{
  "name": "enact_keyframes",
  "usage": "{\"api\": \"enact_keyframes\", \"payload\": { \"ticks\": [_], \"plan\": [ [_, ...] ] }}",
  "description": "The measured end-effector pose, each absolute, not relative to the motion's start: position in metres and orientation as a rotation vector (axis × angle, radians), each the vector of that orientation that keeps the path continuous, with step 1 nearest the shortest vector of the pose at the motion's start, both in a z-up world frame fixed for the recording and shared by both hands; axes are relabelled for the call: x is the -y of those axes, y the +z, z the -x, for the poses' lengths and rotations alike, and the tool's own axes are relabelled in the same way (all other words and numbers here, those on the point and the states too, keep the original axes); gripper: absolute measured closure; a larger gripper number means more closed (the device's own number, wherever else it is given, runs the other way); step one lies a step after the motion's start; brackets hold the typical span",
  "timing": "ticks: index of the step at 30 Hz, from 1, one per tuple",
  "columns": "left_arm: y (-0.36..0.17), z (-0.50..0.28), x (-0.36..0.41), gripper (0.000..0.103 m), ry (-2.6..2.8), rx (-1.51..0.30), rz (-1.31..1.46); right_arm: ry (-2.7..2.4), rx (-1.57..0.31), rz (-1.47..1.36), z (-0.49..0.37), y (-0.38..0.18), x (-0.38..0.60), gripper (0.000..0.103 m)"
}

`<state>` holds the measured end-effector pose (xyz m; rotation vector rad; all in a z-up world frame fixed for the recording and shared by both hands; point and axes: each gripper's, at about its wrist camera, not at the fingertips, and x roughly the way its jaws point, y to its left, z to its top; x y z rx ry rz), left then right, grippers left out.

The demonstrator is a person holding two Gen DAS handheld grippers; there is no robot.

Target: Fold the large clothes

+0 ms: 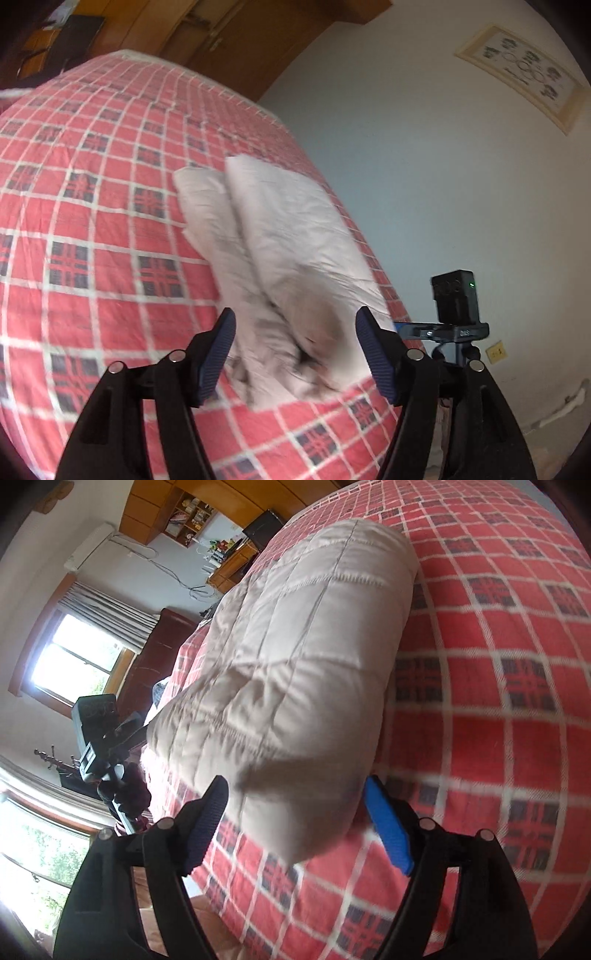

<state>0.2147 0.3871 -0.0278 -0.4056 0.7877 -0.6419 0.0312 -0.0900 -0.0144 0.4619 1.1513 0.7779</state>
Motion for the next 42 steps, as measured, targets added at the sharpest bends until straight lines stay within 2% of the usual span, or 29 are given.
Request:
{"api": "enact_keyframes", "payload": {
  "ticks": [4,6,7,8,14,17,24,27,29,30,31,32,34,36,37,42],
  "plan": [
    [-0.034,-0.209,-0.37,0.034,-0.621,-0.803,0.378,0.781,-1.187,-0.499,-0.029,-0.027,0.088,0.026],
    [-0.047,-0.219,-0.366,0.039,-0.588,-0.84,0.381,0.786,-1.211,-0.526,-0.04,-0.032,0.079,0.026],
    [-0.048,-0.217,-0.364,0.046,-0.587,-0.852,0.387,0.795,-1.224,-0.54,-0.041,-0.039,0.083,0.027],
    [-0.056,-0.216,-0.366,0.053,-0.587,-0.866,0.394,0.8,-1.235,-0.546,-0.039,-0.044,0.087,0.031],
    [-0.068,-0.202,-0.37,0.071,-0.6,-0.893,0.401,0.804,-1.222,-0.544,-0.036,-0.035,0.089,0.059],
    [-0.066,-0.194,-0.364,0.073,-0.605,-0.899,0.404,0.803,-1.197,-0.541,-0.041,-0.019,0.098,0.066],
    [-0.089,-0.2,-0.362,0.071,-0.617,-0.935,0.42,0.76,-1.238,-0.493,-0.041,-0.038,0.093,0.065],
    [-0.094,-0.195,-0.365,0.065,-0.617,-0.924,0.446,0.76,-1.228,-0.485,-0.04,-0.036,0.094,0.062],
    [-0.09,-0.189,-0.365,0.054,-0.585,-0.915,0.438,0.732,-1.206,-0.441,-0.036,-0.027,0.093,0.054],
    [-0.087,-0.186,-0.365,0.05,-0.566,-0.911,0.431,0.716,-1.189,-0.417,-0.032,-0.024,0.093,0.053],
    [-0.082,-0.181,-0.364,0.046,-0.54,-0.901,0.418,0.694,-1.164,-0.385,-0.028,-0.018,0.092,0.048],
    [-0.077,-0.176,-0.362,0.042,-0.52,-0.886,0.407,0.654,-1.128,-0.339,-0.023,-0.01,0.091,0.038],
    [-0.068,-0.166,-0.36,0.037,-0.471,-0.861,0.372,0.584,-1.065,-0.271,-0.013,0.002,0.087,0.024],
    [-0.062,-0.156,-0.356,0.034,-0.402,-0.844,0.327,0.531,-1.019,-0.213,-0.002,0.011,0.083,0.02],
    [-0.06,-0.153,-0.355,0.033,-0.39,-0.835,0.316,0.52,-1.007,-0.201,0.003,0.013,0.08,0.014],
    [-0.049,-0.136,-0.351,0.029,-0.34,-0.816,0.289,0.453,-0.965,-0.15,0.024,0.017,0.08,0.011]
  ]
}}
